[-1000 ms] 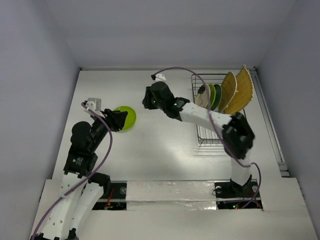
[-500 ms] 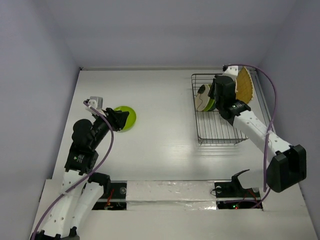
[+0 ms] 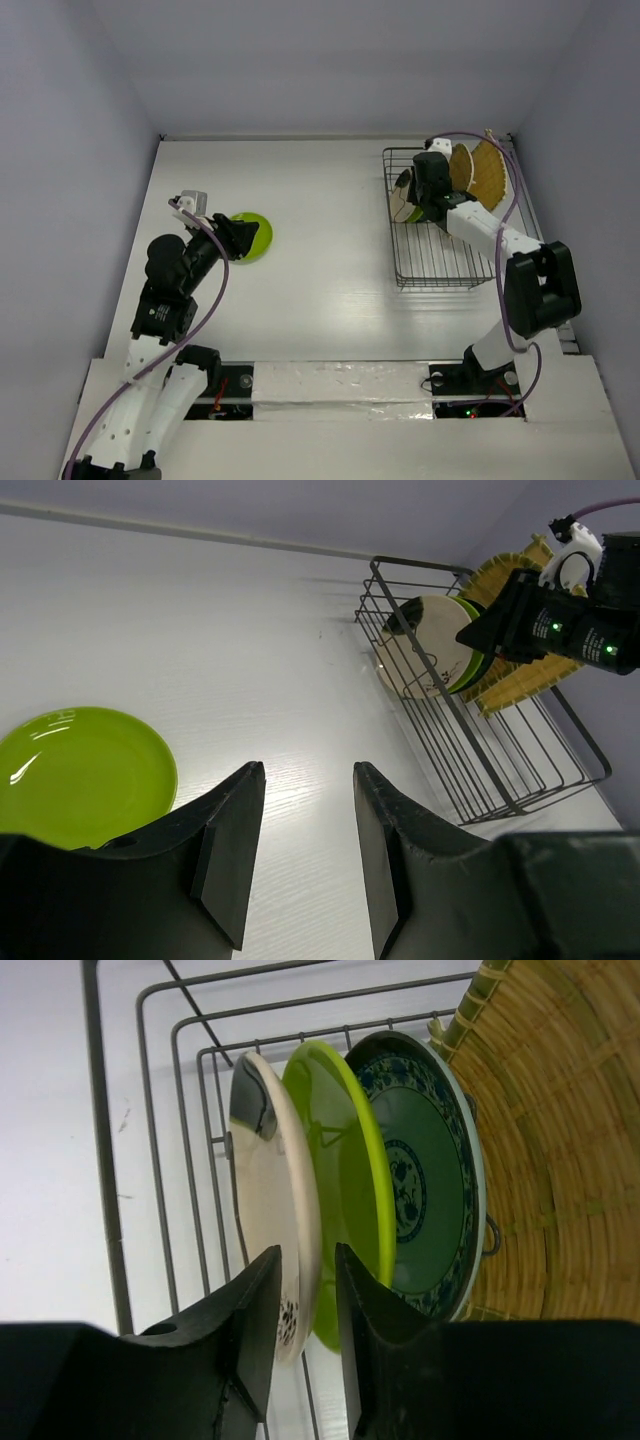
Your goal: Unload the plates from the dish rack
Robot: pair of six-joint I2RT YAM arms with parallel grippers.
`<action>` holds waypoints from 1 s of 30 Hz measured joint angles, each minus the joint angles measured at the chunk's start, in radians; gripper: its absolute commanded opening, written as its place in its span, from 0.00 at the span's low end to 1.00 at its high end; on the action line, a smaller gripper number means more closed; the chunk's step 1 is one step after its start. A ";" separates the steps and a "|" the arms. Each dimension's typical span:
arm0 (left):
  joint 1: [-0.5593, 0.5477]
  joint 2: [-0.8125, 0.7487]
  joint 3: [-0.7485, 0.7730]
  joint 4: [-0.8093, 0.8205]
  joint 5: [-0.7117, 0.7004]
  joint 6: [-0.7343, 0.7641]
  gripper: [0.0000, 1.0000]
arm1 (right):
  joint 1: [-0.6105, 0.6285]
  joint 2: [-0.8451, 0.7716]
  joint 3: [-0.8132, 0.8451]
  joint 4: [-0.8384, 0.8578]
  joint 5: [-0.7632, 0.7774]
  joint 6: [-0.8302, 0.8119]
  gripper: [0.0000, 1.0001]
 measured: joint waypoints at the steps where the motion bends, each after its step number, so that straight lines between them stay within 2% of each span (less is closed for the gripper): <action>1: 0.001 0.003 0.000 0.000 0.001 0.000 0.38 | -0.005 0.015 0.006 -0.002 0.000 0.000 0.30; 3: 0.001 0.004 0.000 0.000 0.002 0.000 0.38 | -0.006 0.037 0.021 -0.005 -0.001 0.001 0.25; 7: 0.001 0.006 0.000 0.000 0.003 -0.002 0.38 | -0.011 0.051 0.051 -0.018 0.000 -0.005 0.07; 10: 0.001 0.010 0.000 0.001 0.006 -0.002 0.41 | -0.013 0.048 0.069 -0.048 0.017 -0.012 0.04; 13: 0.001 0.011 0.000 0.002 0.012 -0.002 0.57 | -0.016 0.019 0.072 -0.070 0.031 -0.021 0.01; 19: 0.001 0.012 0.000 0.009 0.029 -0.006 0.75 | -0.018 -0.115 0.105 -0.122 0.074 -0.064 0.00; 24: 0.001 0.012 0.000 0.009 0.034 -0.007 0.78 | -0.010 -0.253 0.144 -0.119 0.045 -0.066 0.00; 28: 0.001 0.011 0.000 0.009 0.035 -0.007 0.65 | 0.004 -0.348 0.144 -0.105 -0.067 -0.042 0.01; 29: 0.001 0.011 0.000 0.009 0.035 -0.009 0.39 | 0.013 -0.358 0.144 -0.092 -0.091 -0.032 0.00; 30: 0.001 0.010 0.000 0.009 0.035 -0.013 0.21 | 0.027 -0.360 0.144 -0.075 -0.117 -0.022 0.00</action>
